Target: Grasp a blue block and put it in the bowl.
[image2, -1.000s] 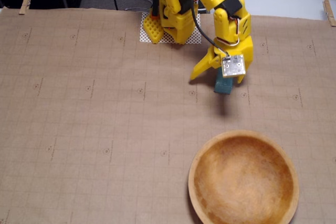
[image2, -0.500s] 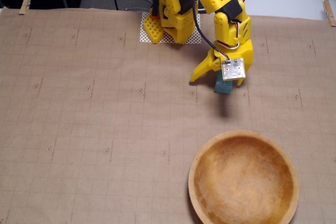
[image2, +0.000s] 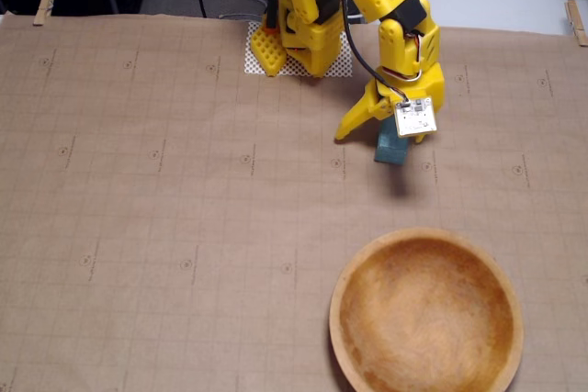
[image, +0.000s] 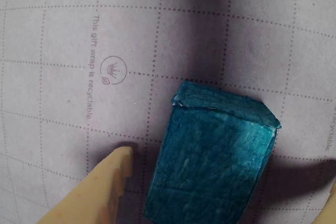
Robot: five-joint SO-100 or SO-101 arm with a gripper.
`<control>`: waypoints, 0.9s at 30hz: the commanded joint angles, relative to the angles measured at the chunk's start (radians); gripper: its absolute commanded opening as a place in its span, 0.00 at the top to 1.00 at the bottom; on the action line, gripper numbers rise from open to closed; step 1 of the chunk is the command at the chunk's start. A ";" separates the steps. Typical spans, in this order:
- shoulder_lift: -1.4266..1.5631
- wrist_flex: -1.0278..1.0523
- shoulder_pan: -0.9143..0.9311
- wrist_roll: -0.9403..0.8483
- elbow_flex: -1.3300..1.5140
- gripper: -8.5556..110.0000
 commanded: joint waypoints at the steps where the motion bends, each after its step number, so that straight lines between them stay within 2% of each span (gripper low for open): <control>1: 0.003 -0.005 -0.005 0.011 -0.012 0.54; 17: 0.003 -0.005 -0.006 -0.006 -0.015 0.79; 27: 0.008 -0.003 -0.006 -0.006 -0.020 0.83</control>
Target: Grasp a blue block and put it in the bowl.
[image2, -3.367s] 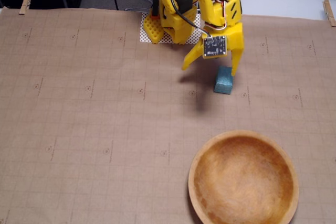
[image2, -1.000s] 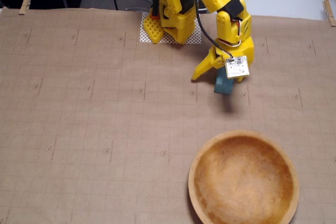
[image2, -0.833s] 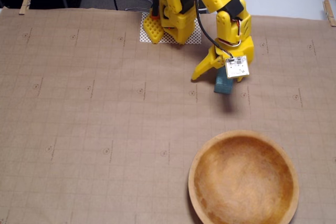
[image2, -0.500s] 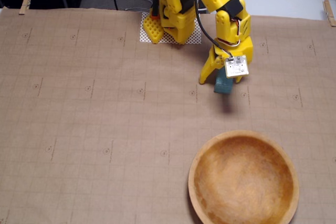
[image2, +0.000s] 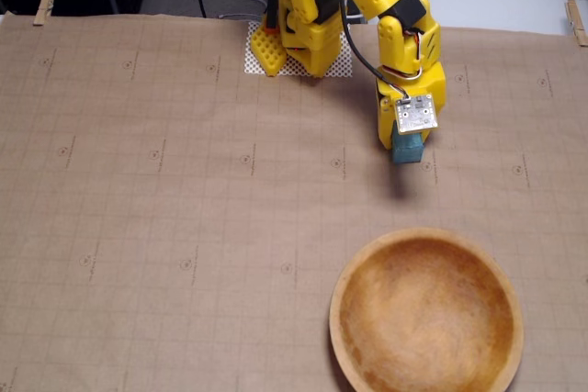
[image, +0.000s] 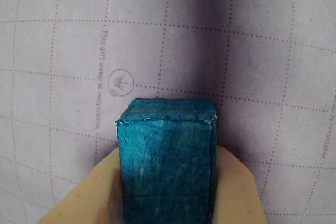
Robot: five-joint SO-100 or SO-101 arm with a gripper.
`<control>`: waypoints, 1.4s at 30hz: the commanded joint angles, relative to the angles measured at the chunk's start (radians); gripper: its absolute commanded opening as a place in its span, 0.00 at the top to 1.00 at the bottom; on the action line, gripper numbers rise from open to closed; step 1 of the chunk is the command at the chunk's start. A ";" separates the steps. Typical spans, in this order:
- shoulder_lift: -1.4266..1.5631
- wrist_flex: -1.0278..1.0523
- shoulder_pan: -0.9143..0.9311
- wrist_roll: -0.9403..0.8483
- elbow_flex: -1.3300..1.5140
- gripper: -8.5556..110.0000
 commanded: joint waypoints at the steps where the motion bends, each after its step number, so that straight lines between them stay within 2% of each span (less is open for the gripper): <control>1: -0.009 -0.002 -0.015 0.002 -0.015 0.83; 15: 0.054 0.017 -0.017 0.000 -0.021 0.83; 27: 0.247 0.517 -0.008 0.002 -0.264 0.83; 42: 0.433 0.862 0.002 -0.038 -0.623 0.83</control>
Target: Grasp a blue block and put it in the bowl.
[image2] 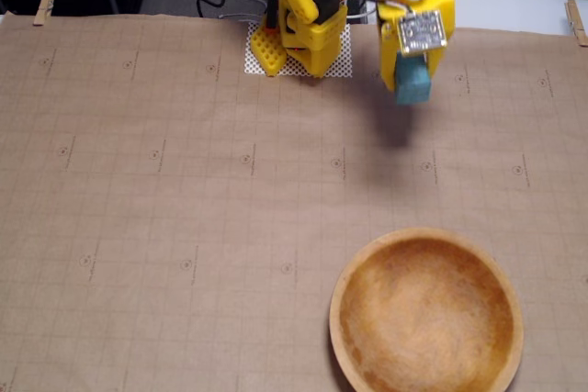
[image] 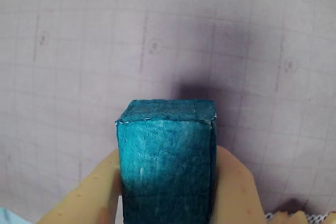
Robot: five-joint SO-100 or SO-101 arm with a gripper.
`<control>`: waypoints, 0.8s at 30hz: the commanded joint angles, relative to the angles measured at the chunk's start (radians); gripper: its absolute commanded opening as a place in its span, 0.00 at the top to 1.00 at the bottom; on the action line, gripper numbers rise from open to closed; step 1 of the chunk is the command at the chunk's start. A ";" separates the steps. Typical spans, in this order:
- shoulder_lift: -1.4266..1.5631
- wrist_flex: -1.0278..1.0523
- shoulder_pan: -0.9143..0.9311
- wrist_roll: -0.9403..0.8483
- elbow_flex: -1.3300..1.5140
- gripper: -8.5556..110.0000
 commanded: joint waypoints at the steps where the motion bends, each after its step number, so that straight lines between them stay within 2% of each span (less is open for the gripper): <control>1: 0.032 0.046 0.018 -0.060 -0.144 0.83; 14: 0.026 0.031 0.388 -0.532 -0.273 0.83; 19: 0.032 -0.083 0.500 -0.626 -0.261 0.83; 24: 0.026 -0.204 0.546 -0.644 -0.259 0.83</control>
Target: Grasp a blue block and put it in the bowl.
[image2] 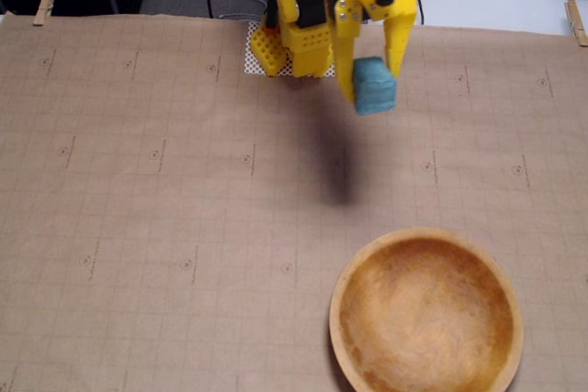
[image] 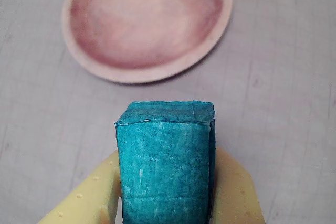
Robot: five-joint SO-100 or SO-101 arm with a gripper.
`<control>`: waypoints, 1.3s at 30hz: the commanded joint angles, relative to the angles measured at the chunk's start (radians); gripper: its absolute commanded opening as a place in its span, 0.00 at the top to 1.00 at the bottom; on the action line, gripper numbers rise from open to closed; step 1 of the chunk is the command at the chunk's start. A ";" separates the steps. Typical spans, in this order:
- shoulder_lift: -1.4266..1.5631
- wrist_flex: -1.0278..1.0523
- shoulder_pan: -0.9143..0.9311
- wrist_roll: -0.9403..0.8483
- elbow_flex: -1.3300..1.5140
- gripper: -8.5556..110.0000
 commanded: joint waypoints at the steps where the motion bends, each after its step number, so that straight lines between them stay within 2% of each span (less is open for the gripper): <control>1: 0.017 -0.106 0.023 -0.018 -0.052 0.83; 7: 0.015 -0.279 0.021 -0.025 -0.003 0.83; 19: 0.005 -0.796 0.012 -0.029 0.298 0.83; 39: -0.472 -1.244 -0.008 -0.029 0.313 0.83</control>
